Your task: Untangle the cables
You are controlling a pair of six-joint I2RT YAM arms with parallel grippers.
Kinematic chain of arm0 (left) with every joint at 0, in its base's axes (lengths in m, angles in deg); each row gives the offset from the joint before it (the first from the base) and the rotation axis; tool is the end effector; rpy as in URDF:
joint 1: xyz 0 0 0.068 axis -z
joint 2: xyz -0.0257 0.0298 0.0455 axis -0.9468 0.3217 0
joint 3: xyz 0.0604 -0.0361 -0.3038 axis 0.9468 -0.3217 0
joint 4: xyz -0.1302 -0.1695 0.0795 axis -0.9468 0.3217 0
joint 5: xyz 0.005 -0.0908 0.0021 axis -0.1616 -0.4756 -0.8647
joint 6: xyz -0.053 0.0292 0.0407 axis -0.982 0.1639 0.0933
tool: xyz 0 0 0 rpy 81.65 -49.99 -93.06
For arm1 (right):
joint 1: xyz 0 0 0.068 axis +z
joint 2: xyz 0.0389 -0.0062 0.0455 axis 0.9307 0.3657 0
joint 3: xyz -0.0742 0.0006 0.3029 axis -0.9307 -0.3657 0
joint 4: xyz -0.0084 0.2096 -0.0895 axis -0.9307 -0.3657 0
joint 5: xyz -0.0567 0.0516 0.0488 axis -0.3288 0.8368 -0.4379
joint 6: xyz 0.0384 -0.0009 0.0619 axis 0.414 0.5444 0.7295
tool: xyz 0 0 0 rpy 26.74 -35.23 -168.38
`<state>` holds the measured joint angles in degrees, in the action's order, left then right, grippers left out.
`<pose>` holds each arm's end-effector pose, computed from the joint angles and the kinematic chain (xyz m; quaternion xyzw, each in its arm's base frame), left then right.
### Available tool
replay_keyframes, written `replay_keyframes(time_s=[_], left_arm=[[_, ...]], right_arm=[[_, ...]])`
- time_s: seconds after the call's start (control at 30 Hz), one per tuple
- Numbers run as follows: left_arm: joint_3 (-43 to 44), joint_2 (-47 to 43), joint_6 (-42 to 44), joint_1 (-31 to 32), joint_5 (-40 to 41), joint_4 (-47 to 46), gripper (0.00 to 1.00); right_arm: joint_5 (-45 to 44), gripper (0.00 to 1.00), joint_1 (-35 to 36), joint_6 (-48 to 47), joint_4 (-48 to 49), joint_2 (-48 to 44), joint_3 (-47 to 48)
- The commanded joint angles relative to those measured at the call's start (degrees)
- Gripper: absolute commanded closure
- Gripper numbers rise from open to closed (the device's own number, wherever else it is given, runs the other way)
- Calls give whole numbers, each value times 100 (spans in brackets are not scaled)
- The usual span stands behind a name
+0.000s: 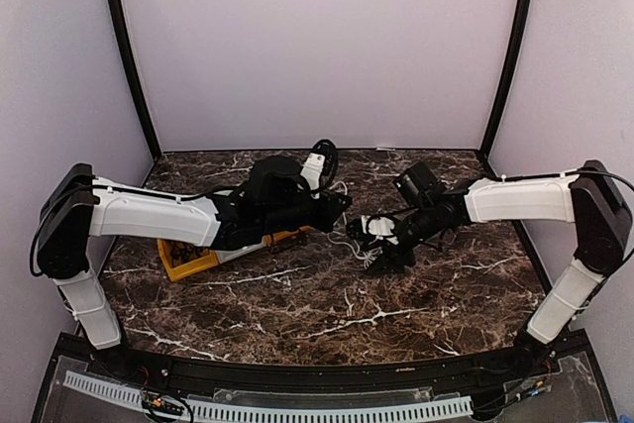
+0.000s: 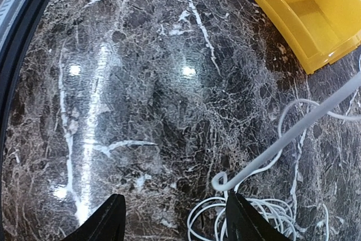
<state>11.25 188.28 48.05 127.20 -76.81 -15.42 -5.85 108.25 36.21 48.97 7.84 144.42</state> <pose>0.2351 -0.3436 0.3157 0.2176 0.7446 -0.3810 0.5030 0.2157 0.2184 0.2383 -0.6864 0.6311 0.2324 0.2766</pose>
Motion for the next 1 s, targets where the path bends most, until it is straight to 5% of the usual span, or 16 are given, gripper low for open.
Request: replay_keyframes(time_s=[0.0, 0.27, 0.5, 0.97], left_arm=[[91, -474, -438, -57, 278, 383, 100], [-405, -853, -751, -68, 518, 378, 100], [-353, -1329, -486, -75, 729, 682, 100], [2585, -2588, 1571, -102, 1901, 2656, 100]], right_arm=[[-350, 38, 59, 81, 956, 299, 2], [-904, 41, 218, 64, 1371, 942, 30], [-1388, 83, 222, 281, 1083, 1624, 355], [-1484, 77, -372, 654, 829, 1601, 333]])
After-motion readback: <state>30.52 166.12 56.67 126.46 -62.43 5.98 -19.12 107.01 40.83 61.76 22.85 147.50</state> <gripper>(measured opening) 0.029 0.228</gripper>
